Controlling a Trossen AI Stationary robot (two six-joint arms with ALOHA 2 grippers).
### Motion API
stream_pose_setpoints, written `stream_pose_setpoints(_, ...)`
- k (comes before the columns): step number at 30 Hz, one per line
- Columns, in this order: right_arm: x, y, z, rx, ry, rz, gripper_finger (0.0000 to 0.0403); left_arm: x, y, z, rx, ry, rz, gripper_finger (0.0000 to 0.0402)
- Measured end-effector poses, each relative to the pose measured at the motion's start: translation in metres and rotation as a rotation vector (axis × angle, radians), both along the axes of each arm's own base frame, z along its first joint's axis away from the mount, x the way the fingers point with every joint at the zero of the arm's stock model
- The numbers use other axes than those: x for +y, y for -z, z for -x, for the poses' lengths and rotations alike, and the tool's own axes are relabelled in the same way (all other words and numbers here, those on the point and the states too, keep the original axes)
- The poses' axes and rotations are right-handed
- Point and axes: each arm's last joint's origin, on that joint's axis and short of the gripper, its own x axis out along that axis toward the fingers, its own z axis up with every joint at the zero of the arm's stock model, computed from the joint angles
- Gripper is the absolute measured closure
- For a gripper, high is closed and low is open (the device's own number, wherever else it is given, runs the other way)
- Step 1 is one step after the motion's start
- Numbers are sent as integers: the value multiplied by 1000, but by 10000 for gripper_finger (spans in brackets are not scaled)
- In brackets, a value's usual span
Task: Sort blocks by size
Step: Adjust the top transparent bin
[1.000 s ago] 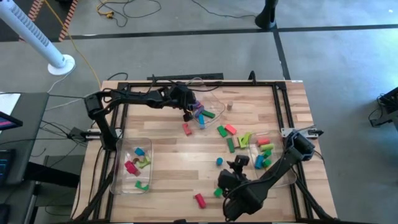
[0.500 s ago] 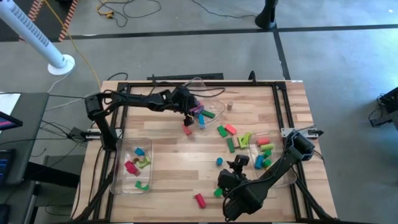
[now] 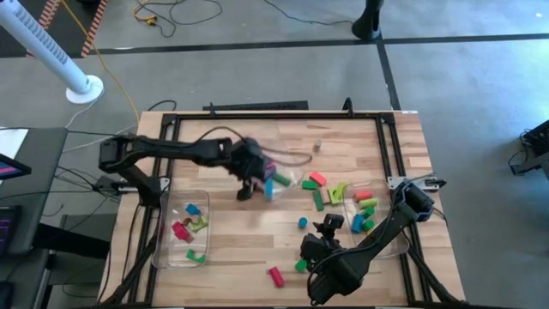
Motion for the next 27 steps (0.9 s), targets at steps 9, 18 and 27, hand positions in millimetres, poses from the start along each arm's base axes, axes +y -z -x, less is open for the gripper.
stream_pose_setpoints(9, 0, 0, 0, 1, -1, 0, 201, -98, -15, 18, 57, 238, -50, 223)
stream_pose_setpoints(18, 0, 0, 0, 8, -8, 5, 201, -125, -21, 33, 79, 201, -222, 223)
stream_pose_setpoints(27, 4, 0, 3, 7, -21, 3, 201, -149, -8, 41, 50, 350, -180, 223)
